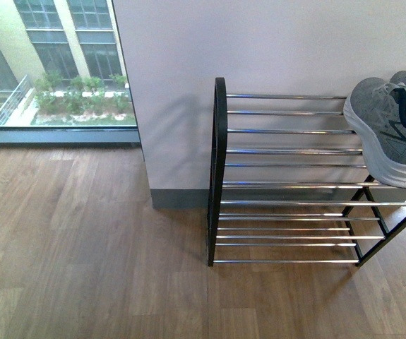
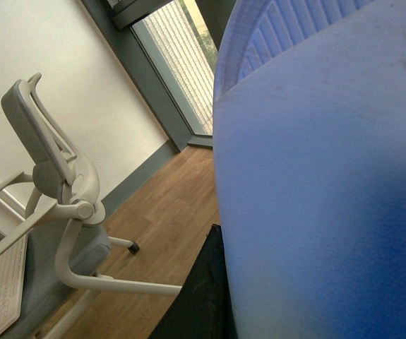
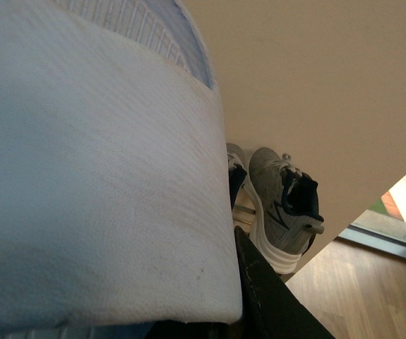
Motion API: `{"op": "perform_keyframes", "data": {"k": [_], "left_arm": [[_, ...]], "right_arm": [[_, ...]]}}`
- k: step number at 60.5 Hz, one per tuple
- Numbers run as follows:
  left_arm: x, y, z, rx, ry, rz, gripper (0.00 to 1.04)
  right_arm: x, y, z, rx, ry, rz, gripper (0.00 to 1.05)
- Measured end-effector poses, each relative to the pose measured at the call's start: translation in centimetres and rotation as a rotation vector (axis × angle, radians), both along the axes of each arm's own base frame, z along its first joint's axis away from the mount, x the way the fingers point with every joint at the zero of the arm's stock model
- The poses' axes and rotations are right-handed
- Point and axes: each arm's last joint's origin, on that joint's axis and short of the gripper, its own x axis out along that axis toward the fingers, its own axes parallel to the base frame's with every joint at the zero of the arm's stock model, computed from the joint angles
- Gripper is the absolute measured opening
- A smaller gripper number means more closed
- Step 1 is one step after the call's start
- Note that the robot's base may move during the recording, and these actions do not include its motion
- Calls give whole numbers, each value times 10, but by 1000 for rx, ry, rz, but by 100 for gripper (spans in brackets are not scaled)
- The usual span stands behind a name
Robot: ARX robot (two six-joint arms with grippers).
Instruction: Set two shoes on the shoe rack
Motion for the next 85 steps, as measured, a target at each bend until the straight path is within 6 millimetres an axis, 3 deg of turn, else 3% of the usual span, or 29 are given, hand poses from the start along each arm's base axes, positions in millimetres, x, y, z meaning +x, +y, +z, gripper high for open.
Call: {"op": "perform_keyframes", "data": {"k": [25, 31, 38, 54, 66, 85], "left_arm": [[0, 0, 0, 0, 2, -2, 2], [0, 0, 0, 0, 2, -2, 2], [0, 0, 0, 1, 2, -1, 2], [0, 0, 0, 1, 2, -1, 2], [0, 0, 0, 1, 2, -1, 2], [0, 0, 0, 1, 2, -1, 2]], "right_arm": [[0, 0, -1, 14, 6, 9, 1], [3, 8, -5, 196, 76, 218, 1], [17, 22, -6, 264, 161, 259, 1], [103, 63, -11, 363, 268, 236, 1], [163, 73, -47, 363, 372, 118, 1], [224, 71, -101, 344, 472, -66, 1]]}}
